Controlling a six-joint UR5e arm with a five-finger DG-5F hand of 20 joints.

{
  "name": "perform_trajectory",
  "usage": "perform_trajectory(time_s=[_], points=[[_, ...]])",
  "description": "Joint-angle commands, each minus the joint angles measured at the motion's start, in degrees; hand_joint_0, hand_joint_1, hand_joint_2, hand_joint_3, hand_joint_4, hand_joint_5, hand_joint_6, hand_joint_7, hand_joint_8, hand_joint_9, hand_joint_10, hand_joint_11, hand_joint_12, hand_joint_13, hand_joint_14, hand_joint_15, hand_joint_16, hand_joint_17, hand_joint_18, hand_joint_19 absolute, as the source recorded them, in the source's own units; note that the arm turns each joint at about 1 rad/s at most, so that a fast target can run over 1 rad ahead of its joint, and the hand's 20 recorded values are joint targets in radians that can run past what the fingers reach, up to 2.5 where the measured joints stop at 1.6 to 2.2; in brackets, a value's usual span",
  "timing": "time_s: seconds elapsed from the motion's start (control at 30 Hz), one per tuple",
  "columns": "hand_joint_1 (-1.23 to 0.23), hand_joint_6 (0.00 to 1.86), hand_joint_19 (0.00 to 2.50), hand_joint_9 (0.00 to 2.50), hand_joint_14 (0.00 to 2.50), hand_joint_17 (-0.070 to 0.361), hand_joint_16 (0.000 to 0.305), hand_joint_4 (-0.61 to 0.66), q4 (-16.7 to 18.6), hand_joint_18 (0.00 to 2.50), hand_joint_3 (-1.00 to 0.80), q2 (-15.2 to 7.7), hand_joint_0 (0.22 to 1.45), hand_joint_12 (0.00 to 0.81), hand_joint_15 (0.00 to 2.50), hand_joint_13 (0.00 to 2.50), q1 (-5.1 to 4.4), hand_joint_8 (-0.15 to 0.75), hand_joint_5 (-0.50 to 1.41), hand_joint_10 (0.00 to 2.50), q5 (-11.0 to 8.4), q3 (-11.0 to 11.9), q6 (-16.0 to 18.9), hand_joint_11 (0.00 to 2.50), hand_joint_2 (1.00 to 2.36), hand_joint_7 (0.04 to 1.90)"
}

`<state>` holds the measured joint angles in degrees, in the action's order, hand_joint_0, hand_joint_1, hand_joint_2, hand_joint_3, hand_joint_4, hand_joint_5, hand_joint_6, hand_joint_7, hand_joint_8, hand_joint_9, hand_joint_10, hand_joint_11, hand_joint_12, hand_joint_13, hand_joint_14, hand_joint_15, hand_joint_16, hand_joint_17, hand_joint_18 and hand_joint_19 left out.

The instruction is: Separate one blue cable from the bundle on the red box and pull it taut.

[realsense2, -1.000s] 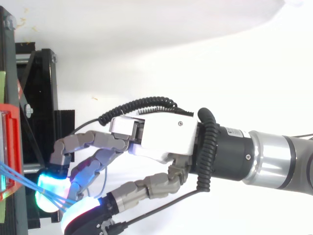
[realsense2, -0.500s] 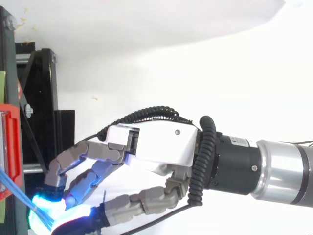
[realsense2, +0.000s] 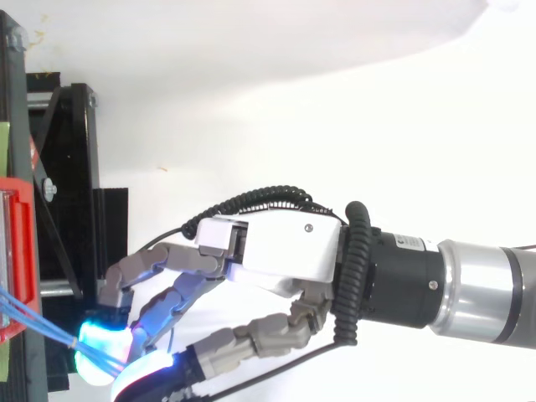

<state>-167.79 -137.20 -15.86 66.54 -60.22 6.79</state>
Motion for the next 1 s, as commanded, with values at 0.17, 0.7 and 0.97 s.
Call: perform_trajectory(time_s=[0.17,0.7,0.97], points=[[-0.65,0.57,0.46,0.89,0.02,0.100,0.044,0.21,2.4,0.66,-0.41,-2.3,0.52,0.362,0.53,0.72,0.30,0.216,-0.11,0.01,0.69,-1.5,3.8,0.50,1.01,1.11],[-0.64,0.54,0.46,0.89,0.02,0.099,0.044,0.21,4.3,0.66,-0.40,-3.7,0.52,0.361,0.52,0.72,0.48,0.214,-0.11,0.02,2.63,2.1,2.4,0.50,1.01,1.15],[-0.64,0.54,0.46,0.89,0.02,0.098,0.044,0.23,5.7,0.66,-0.40,-3.6,0.53,0.358,0.53,0.72,0.57,0.211,-0.10,0.02,2.45,2.6,1.3,0.50,1.01,1.16]])
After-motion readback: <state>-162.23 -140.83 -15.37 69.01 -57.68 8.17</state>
